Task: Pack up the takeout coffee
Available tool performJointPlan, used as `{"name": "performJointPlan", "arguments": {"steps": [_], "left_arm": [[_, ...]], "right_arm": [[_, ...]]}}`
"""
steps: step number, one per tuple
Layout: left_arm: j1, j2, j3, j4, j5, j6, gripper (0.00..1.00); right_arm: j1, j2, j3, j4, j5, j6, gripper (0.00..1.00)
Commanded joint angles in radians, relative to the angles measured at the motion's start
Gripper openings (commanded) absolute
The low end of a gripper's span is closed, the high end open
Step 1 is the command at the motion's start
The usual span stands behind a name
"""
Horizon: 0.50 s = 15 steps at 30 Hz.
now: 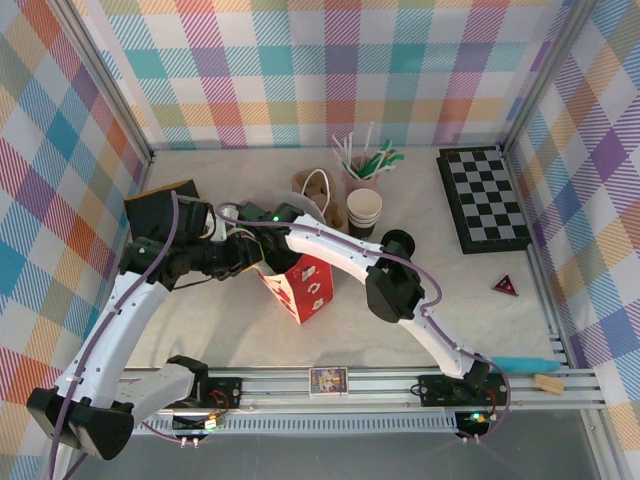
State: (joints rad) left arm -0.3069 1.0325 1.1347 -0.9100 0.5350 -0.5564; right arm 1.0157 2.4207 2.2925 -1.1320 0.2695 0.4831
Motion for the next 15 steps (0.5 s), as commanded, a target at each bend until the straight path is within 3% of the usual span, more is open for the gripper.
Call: {"name": "performJointPlan", "arguments": {"steps": [1,15], "left_arm": [[-0.006,-0.017,-0.007,-0.007,0.028,0.017,0.2],[-0.006,-0.009,0.003,0.002,0.033,0.016,0.21]], "right_arm": [[0.01,0.098,-0.065,-0.074,-0.041,0.0,0.3],[0.01,0.138,-0.084,-0.075,-0.055,0.003,0.31]]}}
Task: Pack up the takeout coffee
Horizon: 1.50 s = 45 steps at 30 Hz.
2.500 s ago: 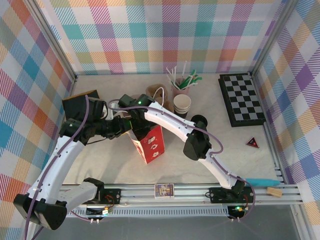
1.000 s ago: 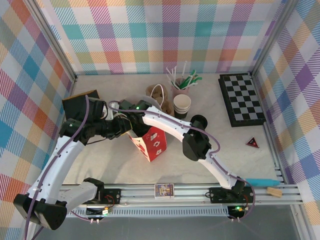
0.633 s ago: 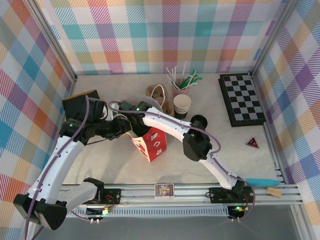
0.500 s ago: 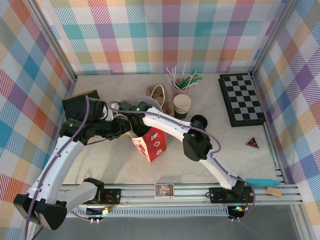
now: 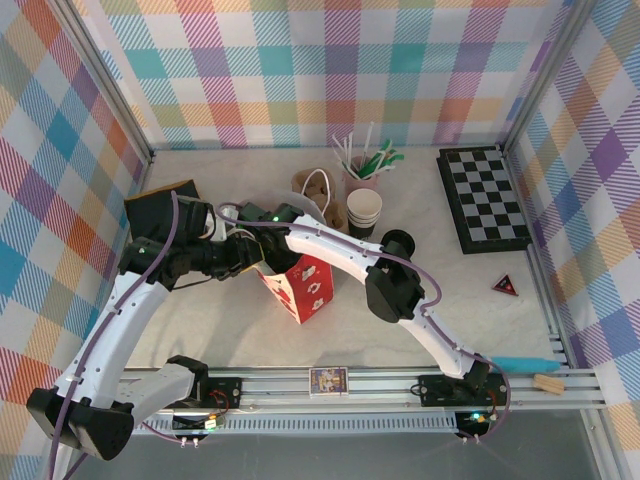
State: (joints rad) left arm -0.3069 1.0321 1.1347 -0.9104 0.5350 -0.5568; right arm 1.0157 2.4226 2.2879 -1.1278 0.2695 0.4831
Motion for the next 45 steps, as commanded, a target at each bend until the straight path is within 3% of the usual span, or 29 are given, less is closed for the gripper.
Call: {"name": "performJointPlan", "arguments": {"steps": [1,45], "left_arm": [[-0.006,-0.011,0.005,0.002,0.033,0.014,0.21],[-0.006,0.012,0.002,0.033,0.027,0.0,0.22]], "right_arm": [[0.011,0.137,-0.078,-0.077,-0.057,0.003,0.31],[0.009,0.221,-0.098,-0.061,-0.108,-0.015,0.32]]}}
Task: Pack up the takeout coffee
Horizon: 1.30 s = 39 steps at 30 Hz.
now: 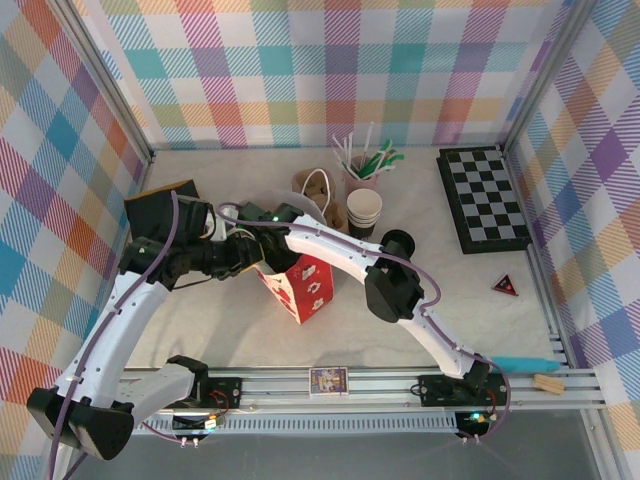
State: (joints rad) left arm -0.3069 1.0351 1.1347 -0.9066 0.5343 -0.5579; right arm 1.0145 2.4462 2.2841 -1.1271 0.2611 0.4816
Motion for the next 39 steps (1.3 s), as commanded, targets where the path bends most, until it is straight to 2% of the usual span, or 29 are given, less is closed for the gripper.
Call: {"name": "performJointPlan", "arguments": {"steps": [1,11,14,19,20,26,39], "left_arm": [[-0.006,0.008,0.003,0.028,0.025,0.0,0.22],[-0.006,0.003,0.002,0.028,0.02,0.0,0.22],[-0.006,0.007,0.003,0.027,0.018,0.002,0.22],[-0.006,0.005,0.002,0.016,0.012,0.006,0.22],[-0.006,0.004,0.002,0.013,0.008,0.007,0.22],[-0.006,0.0,-0.001,0.002,-0.007,0.012,0.22],[-0.006,-0.001,0.0,-0.021,-0.039,0.018,0.22]], "right_arm": [[0.01,0.2,-0.096,-0.062,-0.101,-0.014,0.31],[0.01,0.204,-0.077,-0.074,-0.105,-0.018,0.33],[0.01,0.177,-0.051,-0.087,-0.09,-0.021,0.42],[-0.001,0.13,0.042,-0.127,-0.074,-0.023,0.7],[-0.002,0.121,0.057,-0.131,-0.072,-0.023,0.72],[-0.004,0.102,0.157,-0.16,-0.078,-0.04,0.84],[-0.006,0.028,0.219,-0.196,-0.085,-0.048,0.96]]}}
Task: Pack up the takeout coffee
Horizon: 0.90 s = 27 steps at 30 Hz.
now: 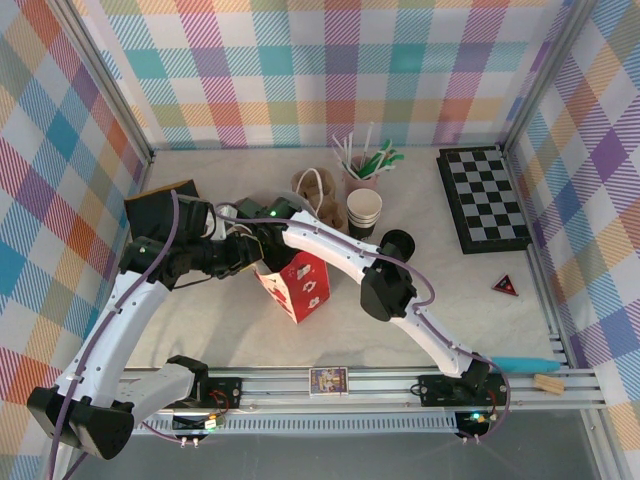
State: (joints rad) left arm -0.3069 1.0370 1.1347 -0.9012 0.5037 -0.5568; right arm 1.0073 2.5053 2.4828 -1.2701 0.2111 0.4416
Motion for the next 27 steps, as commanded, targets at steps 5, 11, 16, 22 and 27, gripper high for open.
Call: {"name": "performJointPlan", "arguments": {"steps": [5,11,16,22,27], "left_arm": [[-0.006,0.003,0.002,-0.022,-0.013,0.015,0.22],[-0.006,0.006,-0.003,-0.027,-0.024,0.016,0.22],[-0.006,0.008,-0.006,-0.03,-0.029,0.017,0.23],[-0.006,0.009,-0.004,-0.036,-0.034,0.019,0.23],[-0.006,0.012,-0.004,-0.04,-0.037,0.021,0.23]], "right_arm": [[0.001,-0.061,0.022,-0.06,-0.035,-0.006,0.99],[0.001,-0.08,0.052,-0.078,-0.029,-0.003,0.99],[0.001,-0.088,0.083,-0.096,-0.02,-0.003,0.99],[0.001,-0.104,0.088,-0.103,-0.021,-0.004,0.99],[0.001,-0.118,0.091,-0.112,-0.02,-0.003,1.0]]}}
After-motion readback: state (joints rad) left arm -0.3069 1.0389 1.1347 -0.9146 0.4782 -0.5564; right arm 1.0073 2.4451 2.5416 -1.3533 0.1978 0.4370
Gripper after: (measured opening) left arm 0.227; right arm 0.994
